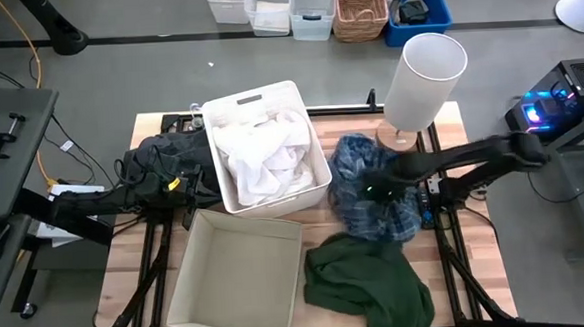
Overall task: Sort clothes
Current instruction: Put the blue checkered shirt into the laundry organizer
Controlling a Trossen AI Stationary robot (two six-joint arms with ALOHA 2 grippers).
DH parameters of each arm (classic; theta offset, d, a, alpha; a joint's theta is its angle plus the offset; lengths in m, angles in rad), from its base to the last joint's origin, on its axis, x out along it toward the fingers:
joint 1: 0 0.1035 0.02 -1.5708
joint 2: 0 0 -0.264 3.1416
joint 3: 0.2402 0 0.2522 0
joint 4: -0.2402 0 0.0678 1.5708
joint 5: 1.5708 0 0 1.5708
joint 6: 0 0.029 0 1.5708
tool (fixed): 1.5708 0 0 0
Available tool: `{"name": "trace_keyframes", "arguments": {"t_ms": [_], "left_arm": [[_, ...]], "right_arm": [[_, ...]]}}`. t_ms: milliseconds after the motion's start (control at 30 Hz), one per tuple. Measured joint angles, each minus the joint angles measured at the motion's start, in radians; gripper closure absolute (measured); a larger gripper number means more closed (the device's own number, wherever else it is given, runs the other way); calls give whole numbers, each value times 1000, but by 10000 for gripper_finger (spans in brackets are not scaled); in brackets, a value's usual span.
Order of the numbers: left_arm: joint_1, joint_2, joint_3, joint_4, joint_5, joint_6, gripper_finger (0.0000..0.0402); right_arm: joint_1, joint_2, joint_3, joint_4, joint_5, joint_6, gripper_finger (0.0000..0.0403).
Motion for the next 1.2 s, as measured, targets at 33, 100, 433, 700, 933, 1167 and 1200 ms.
{"name": "trace_keyframes", "arguments": {"t_ms": [33,100,433,700,933,1167,1200], "left_arm": [[0,0,0,0,0,0,401],[0,0,0,0,0,0,401],[0,0,0,0,0,0,401],[0,0,0,0,0,0,401],[0,0,0,0,0,0,401],[0,0,0,0,0,0,401],[0,0,0,0,0,0,401]], "right_arm": [[16,-47,42,-29,24,44,373],[49,-126,125,-95,68,141,377],[253,-266,633,143,620,279,378],[342,-39,756,874,466,-194,378],[362,263,838,1154,104,-152,378],[370,499,890,1215,-24,-5,378],[369,519,892,1205,-22,19,379]]}}
